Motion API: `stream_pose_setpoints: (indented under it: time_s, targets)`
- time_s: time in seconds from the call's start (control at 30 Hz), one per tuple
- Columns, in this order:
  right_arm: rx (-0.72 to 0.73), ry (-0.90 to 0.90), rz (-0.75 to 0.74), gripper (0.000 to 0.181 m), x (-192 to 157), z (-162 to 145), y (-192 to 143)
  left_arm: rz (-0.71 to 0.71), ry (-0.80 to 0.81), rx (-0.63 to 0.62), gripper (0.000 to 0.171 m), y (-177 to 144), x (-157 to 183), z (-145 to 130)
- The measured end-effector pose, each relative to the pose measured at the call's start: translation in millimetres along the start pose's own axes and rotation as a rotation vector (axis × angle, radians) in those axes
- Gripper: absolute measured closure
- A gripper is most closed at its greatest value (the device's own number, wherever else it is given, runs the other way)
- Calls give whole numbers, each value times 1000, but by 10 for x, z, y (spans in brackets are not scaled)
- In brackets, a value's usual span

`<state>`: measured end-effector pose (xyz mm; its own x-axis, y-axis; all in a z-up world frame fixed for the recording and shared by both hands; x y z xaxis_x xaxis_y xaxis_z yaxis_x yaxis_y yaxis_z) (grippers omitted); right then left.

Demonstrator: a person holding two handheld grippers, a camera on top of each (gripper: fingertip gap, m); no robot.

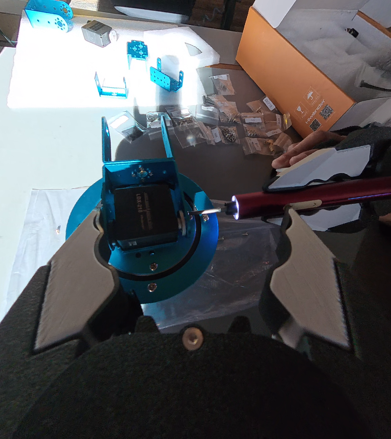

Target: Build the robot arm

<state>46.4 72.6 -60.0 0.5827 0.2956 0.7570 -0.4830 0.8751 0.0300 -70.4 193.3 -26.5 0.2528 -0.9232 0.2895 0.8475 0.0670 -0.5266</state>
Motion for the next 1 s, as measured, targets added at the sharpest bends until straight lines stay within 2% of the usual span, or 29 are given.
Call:
stream_pose_setpoints:
  time_s: [1.0]
  targets:
    - [-19,30,-5,158,-6,1,20,19,30,16,28,-4,0,-23]
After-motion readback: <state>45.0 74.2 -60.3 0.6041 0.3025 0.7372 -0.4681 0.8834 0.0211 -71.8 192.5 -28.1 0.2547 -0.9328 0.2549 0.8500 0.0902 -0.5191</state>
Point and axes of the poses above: each gripper's, where its closed fingertips meet, y out along the fingers, z out of its top, x = y × z across the jaws, the point moved 9 cm from there along -y, back along the fingers, and after that the axes turned 9 degrees about -y, right-handed, at the moved point
